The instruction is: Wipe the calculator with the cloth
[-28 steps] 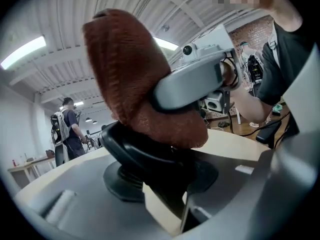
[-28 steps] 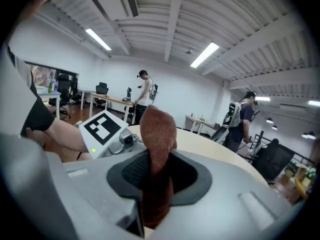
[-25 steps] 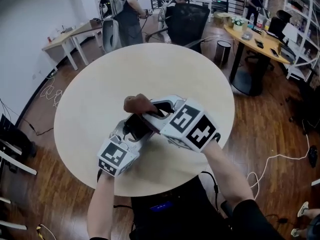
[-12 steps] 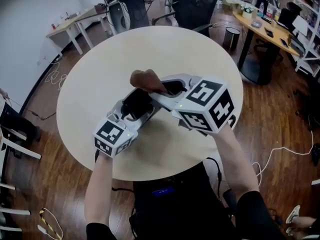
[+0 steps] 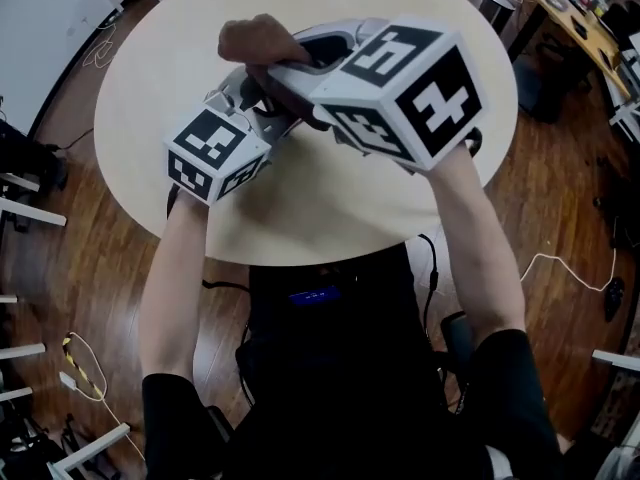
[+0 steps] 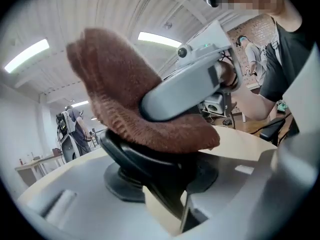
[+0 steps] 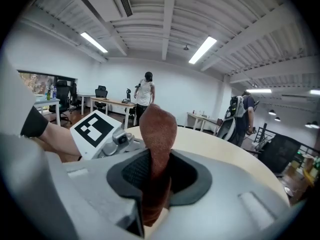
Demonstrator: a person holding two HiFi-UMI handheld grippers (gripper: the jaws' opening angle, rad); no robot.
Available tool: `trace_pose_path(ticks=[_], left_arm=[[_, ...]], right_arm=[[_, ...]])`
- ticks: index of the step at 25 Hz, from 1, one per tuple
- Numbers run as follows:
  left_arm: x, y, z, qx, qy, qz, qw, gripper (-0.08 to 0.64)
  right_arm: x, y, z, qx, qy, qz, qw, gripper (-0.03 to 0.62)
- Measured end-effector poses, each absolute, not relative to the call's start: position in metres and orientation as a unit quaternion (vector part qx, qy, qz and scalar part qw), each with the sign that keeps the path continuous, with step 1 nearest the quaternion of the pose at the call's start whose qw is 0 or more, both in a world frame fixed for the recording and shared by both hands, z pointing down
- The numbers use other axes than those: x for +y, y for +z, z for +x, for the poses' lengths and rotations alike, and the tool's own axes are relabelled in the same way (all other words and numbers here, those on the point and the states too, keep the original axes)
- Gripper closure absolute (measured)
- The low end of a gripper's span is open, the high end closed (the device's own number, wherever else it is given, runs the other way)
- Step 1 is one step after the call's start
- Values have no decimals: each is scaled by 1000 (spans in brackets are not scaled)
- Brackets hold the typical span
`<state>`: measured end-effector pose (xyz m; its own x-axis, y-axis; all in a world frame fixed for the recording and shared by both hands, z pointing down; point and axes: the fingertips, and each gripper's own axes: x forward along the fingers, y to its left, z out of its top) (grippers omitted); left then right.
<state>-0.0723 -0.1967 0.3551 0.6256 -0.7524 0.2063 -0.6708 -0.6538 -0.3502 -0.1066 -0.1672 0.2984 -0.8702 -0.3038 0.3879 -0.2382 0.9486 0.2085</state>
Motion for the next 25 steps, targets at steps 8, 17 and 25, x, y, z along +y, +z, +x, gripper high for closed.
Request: trace_pose_path(ticks=[8, 17, 25], left_arm=[[-214, 346, -65, 410, -141, -897, 91, 405], [-209, 339, -78, 416, -179, -885, 107, 405], [-206, 341, -67, 422, -208, -871, 143, 410]], right_arm=[[-265, 304, -24, -946, -9, 254, 203, 502], [-195, 261, -59, -970, -33, 191, 149, 503], [-195, 286, -78, -968, -36, 163, 187, 503]])
